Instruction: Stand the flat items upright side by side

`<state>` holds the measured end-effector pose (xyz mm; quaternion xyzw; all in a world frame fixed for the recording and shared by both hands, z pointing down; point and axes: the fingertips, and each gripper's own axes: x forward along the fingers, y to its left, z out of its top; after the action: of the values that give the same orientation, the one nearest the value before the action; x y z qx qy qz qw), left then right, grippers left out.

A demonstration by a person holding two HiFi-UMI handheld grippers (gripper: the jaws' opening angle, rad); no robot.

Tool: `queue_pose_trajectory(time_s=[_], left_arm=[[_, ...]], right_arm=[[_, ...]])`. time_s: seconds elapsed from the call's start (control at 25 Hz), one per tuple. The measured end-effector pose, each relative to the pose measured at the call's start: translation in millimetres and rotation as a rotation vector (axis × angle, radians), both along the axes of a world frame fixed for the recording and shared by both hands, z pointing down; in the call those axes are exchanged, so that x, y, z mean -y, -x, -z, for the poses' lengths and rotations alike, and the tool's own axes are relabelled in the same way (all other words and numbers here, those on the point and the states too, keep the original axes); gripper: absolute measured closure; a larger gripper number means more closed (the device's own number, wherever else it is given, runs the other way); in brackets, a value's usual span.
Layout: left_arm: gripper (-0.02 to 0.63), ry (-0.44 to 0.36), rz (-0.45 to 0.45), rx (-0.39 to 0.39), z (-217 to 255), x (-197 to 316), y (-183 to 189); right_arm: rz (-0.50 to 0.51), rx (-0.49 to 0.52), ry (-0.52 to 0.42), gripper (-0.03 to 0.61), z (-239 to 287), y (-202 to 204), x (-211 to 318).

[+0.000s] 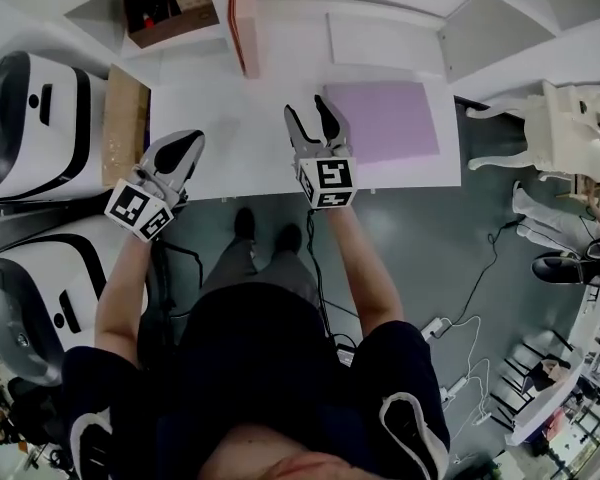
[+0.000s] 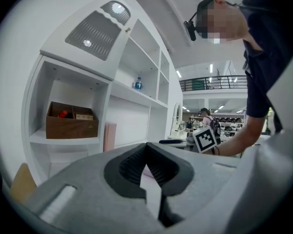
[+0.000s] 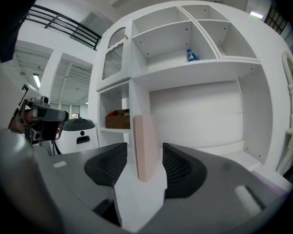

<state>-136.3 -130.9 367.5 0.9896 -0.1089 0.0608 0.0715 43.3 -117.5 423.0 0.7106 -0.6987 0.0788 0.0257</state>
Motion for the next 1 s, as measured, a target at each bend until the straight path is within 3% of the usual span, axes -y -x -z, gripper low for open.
queue_pose_trajectory(time_s=[0.32,0.48,0.8,1.0], left_arm=[[0.611,-0.014,-0.022,0.002,8,-29,-40],[0.555,-0.031,-0.033,0.001,13,-45,-61],[0.377,-0.061,-0.045,-0.008,26,-73,-108],[0.325,-0.076,-0.091,0.009,28,-84,-143]], right_arm=[[-0.058,0.022,0.005,0.351,15,-36,-72],[-0.073,0.022,0.007,0.350,22,-53,-104],[-0.112,0.015,0.005,0.347,38,-87,-161],[-0.153,0.036,0.019,0.345,40,-105,-195]])
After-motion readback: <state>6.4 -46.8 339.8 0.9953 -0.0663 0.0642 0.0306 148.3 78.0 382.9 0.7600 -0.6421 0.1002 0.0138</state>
